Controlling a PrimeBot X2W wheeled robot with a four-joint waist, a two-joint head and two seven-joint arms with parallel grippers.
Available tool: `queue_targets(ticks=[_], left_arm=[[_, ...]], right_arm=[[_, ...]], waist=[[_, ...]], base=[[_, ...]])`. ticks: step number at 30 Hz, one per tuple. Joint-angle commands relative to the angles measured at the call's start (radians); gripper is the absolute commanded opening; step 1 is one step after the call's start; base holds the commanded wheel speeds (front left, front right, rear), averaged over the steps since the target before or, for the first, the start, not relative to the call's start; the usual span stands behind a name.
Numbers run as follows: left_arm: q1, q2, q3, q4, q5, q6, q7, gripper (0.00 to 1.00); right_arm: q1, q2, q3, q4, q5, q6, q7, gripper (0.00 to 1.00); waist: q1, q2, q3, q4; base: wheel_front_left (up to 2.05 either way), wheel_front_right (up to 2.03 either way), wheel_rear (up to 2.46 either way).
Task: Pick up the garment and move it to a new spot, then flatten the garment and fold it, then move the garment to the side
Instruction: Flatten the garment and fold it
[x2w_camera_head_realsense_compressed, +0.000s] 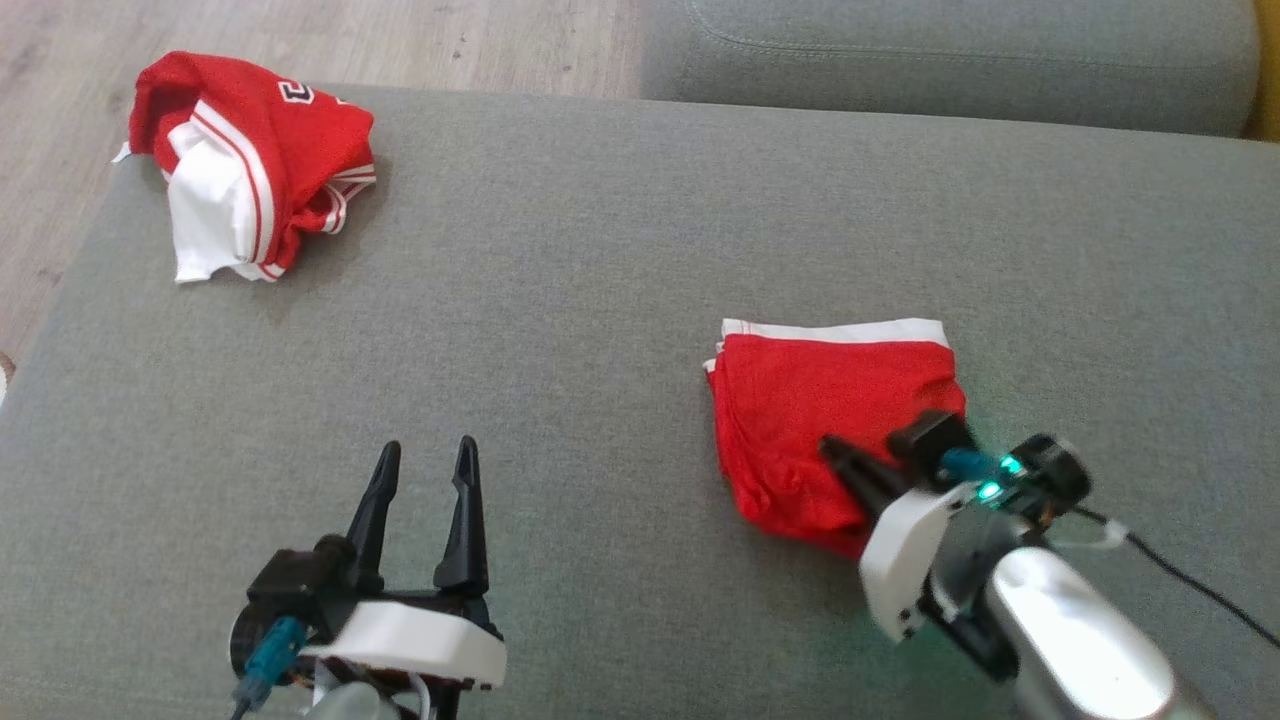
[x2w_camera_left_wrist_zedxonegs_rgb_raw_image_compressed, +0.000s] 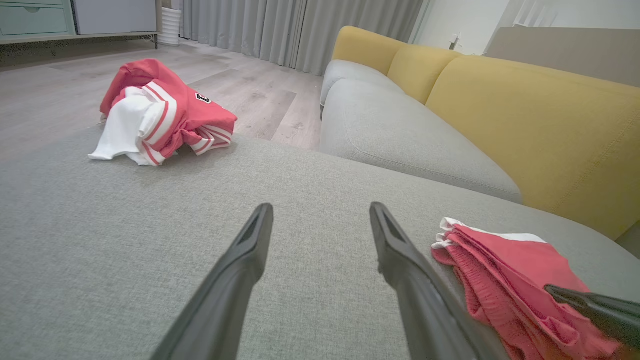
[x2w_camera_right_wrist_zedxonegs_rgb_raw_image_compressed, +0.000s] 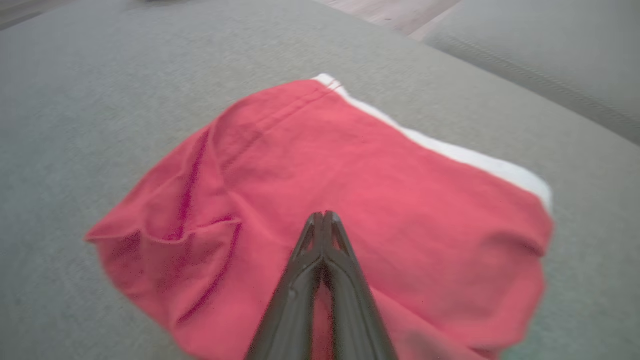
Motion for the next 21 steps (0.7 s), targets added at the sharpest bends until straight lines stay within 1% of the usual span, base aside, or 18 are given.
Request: queue_targets(ticks=[1, 11, 14, 21], left_arm=[[-0.033, 0.008, 0.036, -0.022, 0.004, -0.004, -0.008, 1.00], [-0.022, 0.014, 0.034, -0.023, 0.003, -0.002, -0.009, 1.00], [-0.021, 0.015, 0.031, -0.024, 0.003, 0.000, -0.008, 1.00], [-0.021, 0.019, 0.029, -0.026, 0.003, 0.004, -0.006, 1.00]], right_arm=[[-0.031, -0.001, 0.034, -0.025, 0.016, -0.001, -0.013, 0.00], [-0.054, -0.020, 0.282, 0.014, 0.100, -0.001, -0.010, 0.00], [-0.064, -0.018, 0.331, 0.028, 0.121, -0.001, -0.017, 0.00], [-0.077, -0.007, 0.392, 0.056, 0.152, -0.001, -0.037, 0.00]], waist=[[0.0000, -0.0001, -0.001, 0.003], [0.0000, -0.0001, -0.008, 0.008], [0.0000, -0.0001, -0.009, 0.005], [0.0000, -0.0001, -0.011, -0.014]], base=[[0.00, 0.00, 0.00], [0.00, 0.00, 0.00], [0.00, 0.00, 0.00], [0.00, 0.00, 0.00]])
